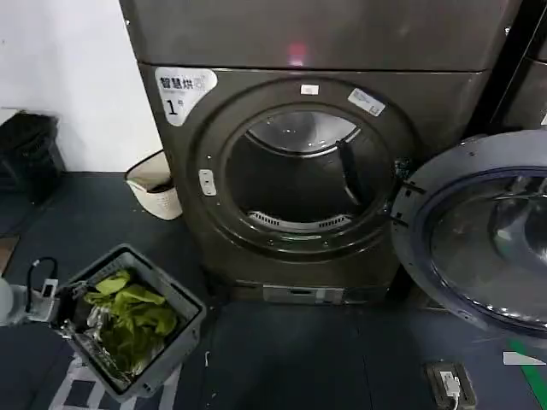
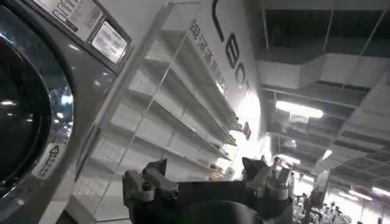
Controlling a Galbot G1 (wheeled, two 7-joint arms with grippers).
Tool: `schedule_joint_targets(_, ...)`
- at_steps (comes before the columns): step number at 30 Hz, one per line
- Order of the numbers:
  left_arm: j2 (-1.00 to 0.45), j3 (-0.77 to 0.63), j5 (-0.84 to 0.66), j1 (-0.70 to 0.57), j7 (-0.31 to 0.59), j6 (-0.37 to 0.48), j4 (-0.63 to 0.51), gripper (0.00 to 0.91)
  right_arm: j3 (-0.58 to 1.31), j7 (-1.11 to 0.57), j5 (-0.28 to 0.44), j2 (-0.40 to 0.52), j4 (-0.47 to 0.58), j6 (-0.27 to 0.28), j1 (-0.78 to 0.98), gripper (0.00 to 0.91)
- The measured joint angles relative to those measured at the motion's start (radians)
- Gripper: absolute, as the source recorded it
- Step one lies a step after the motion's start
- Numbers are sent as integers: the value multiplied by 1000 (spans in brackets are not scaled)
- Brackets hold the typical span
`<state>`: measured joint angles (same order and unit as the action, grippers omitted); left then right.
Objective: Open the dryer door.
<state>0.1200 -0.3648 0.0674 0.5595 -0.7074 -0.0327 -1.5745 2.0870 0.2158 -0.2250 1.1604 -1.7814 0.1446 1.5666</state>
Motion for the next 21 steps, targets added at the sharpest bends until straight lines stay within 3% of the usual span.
schedule_joint_targets(21,-4,16,55,8,-21,-8,10,907,-2,4,3,5,3,1,-4,907)
